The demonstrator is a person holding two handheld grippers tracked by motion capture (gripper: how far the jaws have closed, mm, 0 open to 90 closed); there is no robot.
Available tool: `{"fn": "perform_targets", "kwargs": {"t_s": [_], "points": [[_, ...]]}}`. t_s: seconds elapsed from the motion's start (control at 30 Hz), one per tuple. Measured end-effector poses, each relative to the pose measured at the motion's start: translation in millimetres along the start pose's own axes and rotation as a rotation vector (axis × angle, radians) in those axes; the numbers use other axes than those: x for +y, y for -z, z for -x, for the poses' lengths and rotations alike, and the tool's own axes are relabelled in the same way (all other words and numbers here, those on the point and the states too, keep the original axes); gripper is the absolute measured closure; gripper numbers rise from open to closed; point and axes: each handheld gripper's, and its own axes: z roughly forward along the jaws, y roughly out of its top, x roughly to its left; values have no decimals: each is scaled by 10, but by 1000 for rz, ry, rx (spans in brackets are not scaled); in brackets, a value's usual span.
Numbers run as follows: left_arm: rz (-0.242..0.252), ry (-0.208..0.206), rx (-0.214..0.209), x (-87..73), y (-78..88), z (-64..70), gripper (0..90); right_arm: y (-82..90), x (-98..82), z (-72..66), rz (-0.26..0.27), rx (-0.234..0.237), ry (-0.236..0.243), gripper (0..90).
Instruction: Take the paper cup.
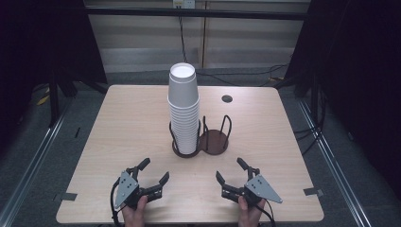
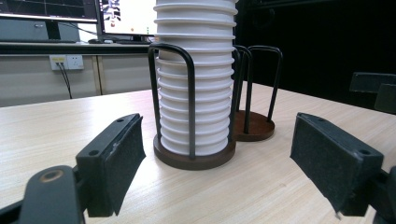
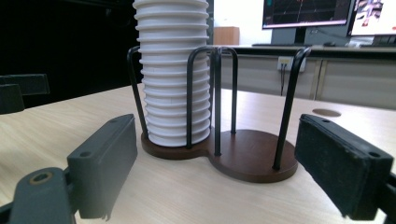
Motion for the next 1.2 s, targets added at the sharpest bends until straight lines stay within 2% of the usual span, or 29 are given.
{"fn": "perform_targets", "kwargs": {"t_s": [0.07,0.13,0.2,0.3,0.47,0.53,0.57,0.6,0.63,0.7,0.73,0.83,0.9,1.0,1.13,1.2], "points": [[-11,3,-9,4,-4,-18,170,-24,9,14,-22,20,-6,124],[-5,6,-3,3,-13,-20,169,-41,15,-1,-39,24,11,124],[-7,-7,2,3,-28,-23,165,-46,17,-2,-45,15,9,124],[-16,-3,-4,8,-52,-48,167,-55,21,9,-53,6,-5,124],[-17,-5,-38,10,-61,-73,169,-135,37,46,-102,-11,-73,135],[-5,-5,-37,5,-43,-71,168,-171,48,46,-129,17,-59,215],[9,-6,-30,-3,-31,-50,163,-187,61,47,-141,17,-46,205],[15,-28,-30,-6,-22,-47,163,-199,78,51,-147,20,-45,185],[26,-18,-26,-10,-19,-38,164,-210,98,55,-142,24,-56,168],[25,-18,-28,-10,-18,-40,161,-227,151,59,-137,53,-76,190],[24,-19,-28,-9,-19,-42,162,-237,187,58,-134,74,-71,201],[21,-17,-20,-8,-25,-38,161,-268,289,29,-127,83,-25,211],[19,-23,-21,-8,-23,-42,161,-297,342,16,-136,111,-21,216],[20,-23,-25,-8,-20,-42,161,-335,402,11,-132,127,-13,194],[26,-15,-25,-10,-20,-36,161,-376,469,16,-128,137,-23,159],[27,-16,-25,-11,-18,-36,162,-404,503,26,-125,160,-34,146]]}}
